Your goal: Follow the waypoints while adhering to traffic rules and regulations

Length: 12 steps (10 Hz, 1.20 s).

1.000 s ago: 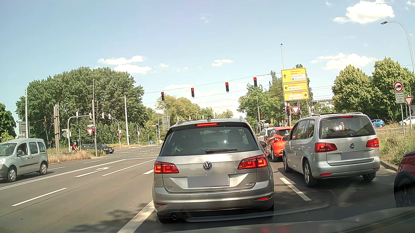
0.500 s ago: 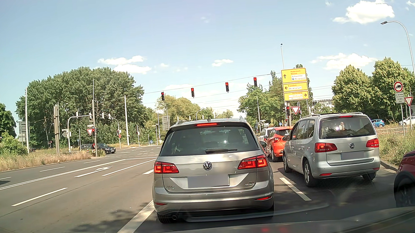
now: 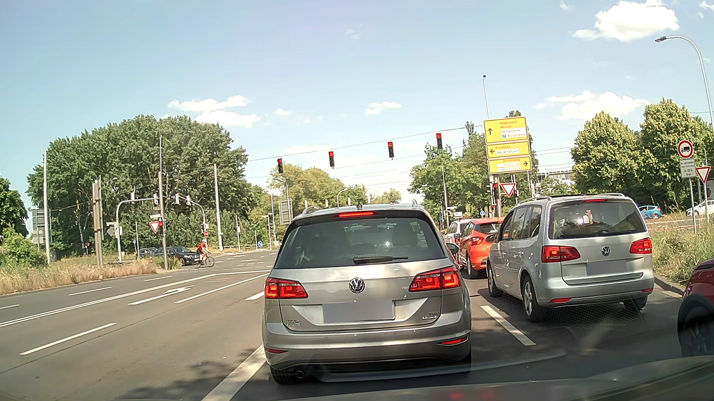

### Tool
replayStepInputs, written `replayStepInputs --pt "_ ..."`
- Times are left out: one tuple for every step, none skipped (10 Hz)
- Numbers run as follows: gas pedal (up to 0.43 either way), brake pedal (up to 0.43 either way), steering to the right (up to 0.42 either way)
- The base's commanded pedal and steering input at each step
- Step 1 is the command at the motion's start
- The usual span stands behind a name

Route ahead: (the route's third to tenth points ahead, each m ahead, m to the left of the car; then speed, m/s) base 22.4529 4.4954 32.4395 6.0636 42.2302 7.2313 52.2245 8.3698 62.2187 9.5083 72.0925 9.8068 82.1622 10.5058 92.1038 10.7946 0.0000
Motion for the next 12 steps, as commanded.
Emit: replayStepInputs --pt "0.0 0.323 0.003" --pt "0.0 0.323 0.003" --pt "0.0 0.323 0.003" --pt "0.0 0.323 0.003" --pt "0.0 0.323 0.003" --pt "0.0 0.323 0.003" --pt "0.0 0.323 0.003" --pt "0.0 0.323 0.003" --pt "0.0 0.323 0.003" --pt "0.0 0.323 0.003" --pt "0.0 0.323 0.003" --pt "0.0 0.323 0.003"
